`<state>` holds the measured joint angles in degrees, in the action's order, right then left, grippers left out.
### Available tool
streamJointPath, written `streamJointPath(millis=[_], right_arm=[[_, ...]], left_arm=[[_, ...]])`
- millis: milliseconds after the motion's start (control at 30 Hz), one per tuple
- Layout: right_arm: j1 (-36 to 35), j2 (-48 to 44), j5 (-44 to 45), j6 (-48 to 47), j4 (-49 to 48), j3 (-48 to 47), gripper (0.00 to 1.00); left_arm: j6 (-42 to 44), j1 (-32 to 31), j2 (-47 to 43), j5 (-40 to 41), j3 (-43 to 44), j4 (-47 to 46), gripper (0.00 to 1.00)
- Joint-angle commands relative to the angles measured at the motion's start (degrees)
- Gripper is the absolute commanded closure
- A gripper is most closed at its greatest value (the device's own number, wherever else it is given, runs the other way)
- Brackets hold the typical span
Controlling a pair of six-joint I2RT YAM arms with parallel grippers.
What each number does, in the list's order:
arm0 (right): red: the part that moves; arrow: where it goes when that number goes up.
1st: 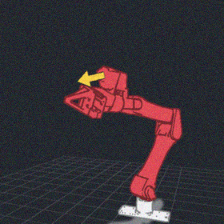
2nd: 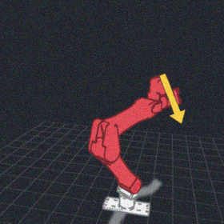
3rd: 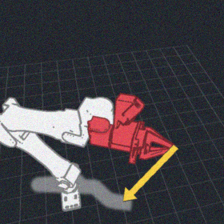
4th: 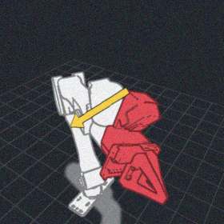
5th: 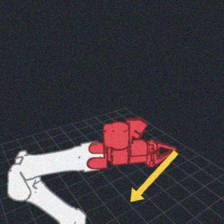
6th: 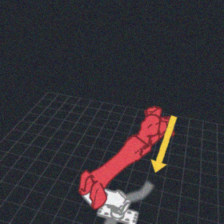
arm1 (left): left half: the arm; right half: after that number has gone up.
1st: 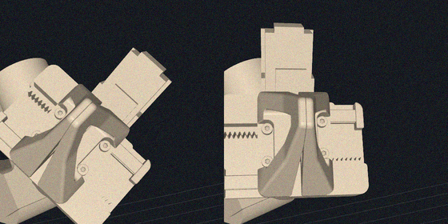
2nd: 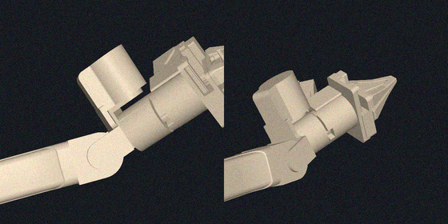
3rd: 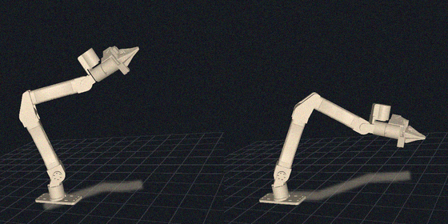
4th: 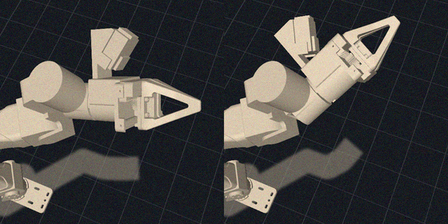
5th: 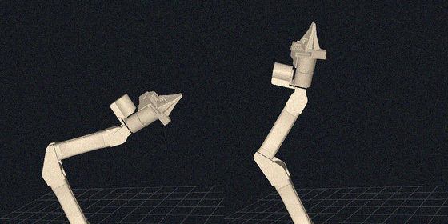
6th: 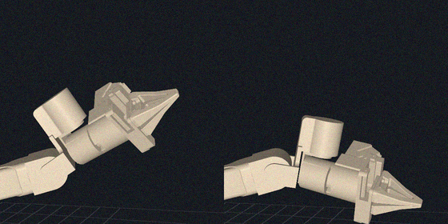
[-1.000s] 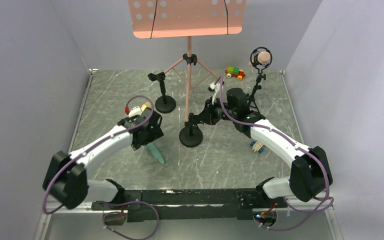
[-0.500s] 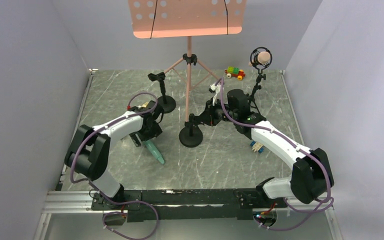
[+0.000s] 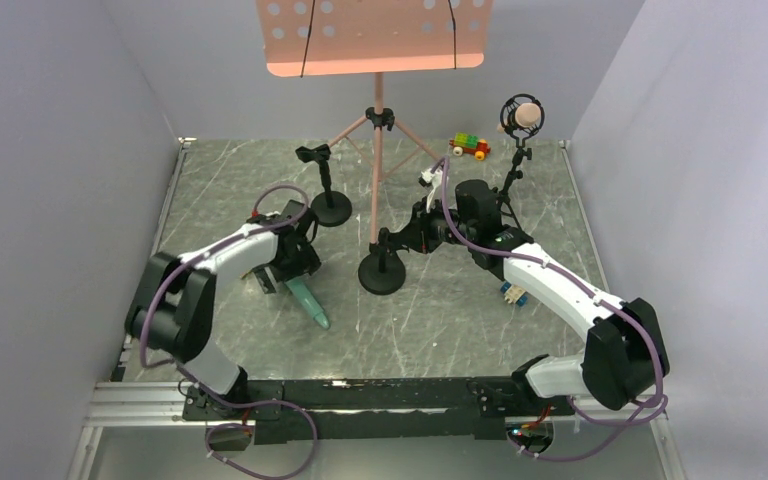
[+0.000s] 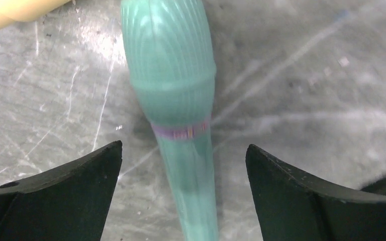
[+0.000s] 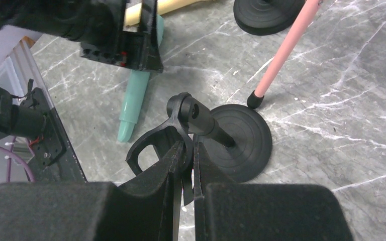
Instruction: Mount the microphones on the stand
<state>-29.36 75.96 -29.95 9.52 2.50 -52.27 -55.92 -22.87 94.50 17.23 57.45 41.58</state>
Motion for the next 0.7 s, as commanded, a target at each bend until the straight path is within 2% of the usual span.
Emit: streamJointPath(millis=[0, 100, 200, 267, 400, 533, 667], right_arm=[[-0.3, -0.2, 0.4, 0.9, 1.6, 0.9, 0.93], [-0.3, 0.2, 0.1, 1.2, 1.6, 0.8, 0.93], [-0.4, 0.4, 0.3, 1.3, 1.6, 0.9, 0.93], [-0.4, 0.3, 0.7, 1.4, 1.5, 0.9, 0.93], [-0.6, 0.4, 2.2, 2.1, 1.7, 0.6, 0.93], [-1.4, 0.9, 4.3, 3.4, 1.9, 0.5, 0.94], [-2.1, 1.4, 5.0, 3.6, 1.9, 0.3, 0.94]], left_arm=[[4.7, -4.3, -14.1, 0.9, -3.1, 0.7, 0.02], [7.1, -8.4, -25.9, -0.2, -6.3, -1.5, 0.02], [10.7, -11.4, -33.8, -7.4, -9.5, -8.9, 0.02], [10.7, -13.0, -35.7, -12.8, -10.2, -14.5, 0.04], [7.5, -19.4, -32.1, -13.7, -4.3, -16.9, 0.05], [4.0, -25.8, -26.8, -8.3, 4.4, -15.0, 0.03], [0.5, -29.6, -22.2, -1.7, 11.8, -11.9, 0.06]])
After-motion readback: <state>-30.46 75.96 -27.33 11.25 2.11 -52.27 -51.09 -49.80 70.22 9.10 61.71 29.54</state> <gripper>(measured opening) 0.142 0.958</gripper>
